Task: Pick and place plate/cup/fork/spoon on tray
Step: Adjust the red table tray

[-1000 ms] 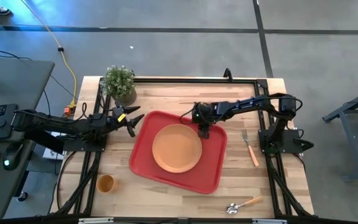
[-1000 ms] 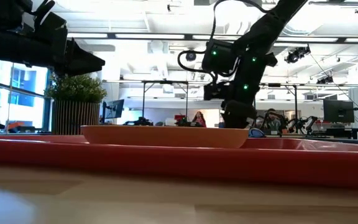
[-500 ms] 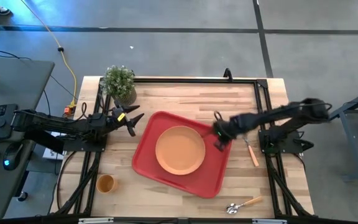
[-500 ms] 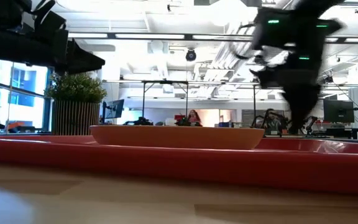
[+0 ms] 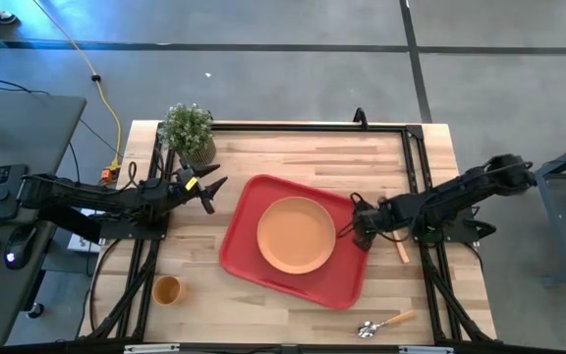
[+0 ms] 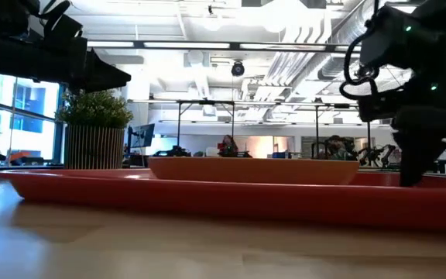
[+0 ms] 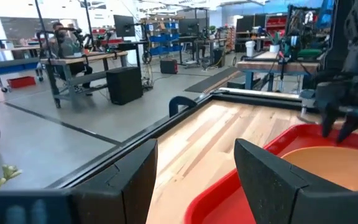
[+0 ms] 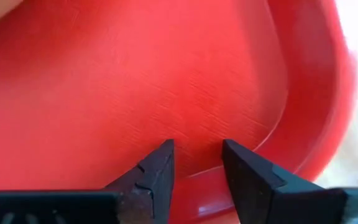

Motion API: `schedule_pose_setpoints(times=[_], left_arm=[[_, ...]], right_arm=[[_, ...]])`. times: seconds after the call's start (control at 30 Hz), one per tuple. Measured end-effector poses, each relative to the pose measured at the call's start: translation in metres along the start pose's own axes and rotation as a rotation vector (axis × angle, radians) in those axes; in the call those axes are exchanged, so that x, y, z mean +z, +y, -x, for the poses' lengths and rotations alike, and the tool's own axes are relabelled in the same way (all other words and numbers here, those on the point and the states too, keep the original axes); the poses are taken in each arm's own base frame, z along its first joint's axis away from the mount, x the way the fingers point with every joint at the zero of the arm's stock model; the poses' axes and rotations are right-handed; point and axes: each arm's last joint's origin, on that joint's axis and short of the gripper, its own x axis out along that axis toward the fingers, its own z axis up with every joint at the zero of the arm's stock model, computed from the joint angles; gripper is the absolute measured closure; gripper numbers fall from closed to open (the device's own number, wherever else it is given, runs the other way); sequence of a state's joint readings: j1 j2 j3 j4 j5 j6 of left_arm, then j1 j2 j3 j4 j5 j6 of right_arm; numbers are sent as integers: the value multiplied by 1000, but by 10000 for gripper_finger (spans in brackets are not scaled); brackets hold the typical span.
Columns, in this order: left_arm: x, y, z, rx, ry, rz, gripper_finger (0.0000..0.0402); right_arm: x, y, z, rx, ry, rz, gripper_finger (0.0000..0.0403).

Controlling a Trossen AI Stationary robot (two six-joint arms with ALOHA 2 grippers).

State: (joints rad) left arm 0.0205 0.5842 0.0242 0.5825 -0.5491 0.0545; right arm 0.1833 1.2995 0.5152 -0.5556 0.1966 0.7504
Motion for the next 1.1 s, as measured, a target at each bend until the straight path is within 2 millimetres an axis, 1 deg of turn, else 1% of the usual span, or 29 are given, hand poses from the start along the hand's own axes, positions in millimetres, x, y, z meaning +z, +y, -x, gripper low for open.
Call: schedule_pose_setpoints(times=[0.13, 0.37, 0.47, 0.63, 0.77, 0.93, 1.03, 1.1], left_arm=[[2, 1, -1, 15, -16, 42, 200], [3, 4, -1, 33, -25, 76, 200], [3, 4, -1, 33, -25, 77, 200], [3, 4, -1, 37, -25, 75, 200], [3, 4, -1, 43, -29, 63, 200], [4, 6, -2, 65, -38, 46, 200], [4, 7, -3, 78, -37, 41, 200], [4, 8, -3, 84, -36, 40, 200]], right_arm=[[11, -12, -3, -82, -55, 124, 275], [45, -34, -11, -54, -170, 204, 275], [55, -39, -18, -12, -172, 232, 275], [70, -45, -36, 8, -143, 276, 275], [89, -46, -46, 25, -128, 329, 275], [111, -43, -46, 24, -103, 418, 275], [116, -41, -45, 31, -97, 481, 275], [120, -41, -44, -13, -125, 490, 275]])
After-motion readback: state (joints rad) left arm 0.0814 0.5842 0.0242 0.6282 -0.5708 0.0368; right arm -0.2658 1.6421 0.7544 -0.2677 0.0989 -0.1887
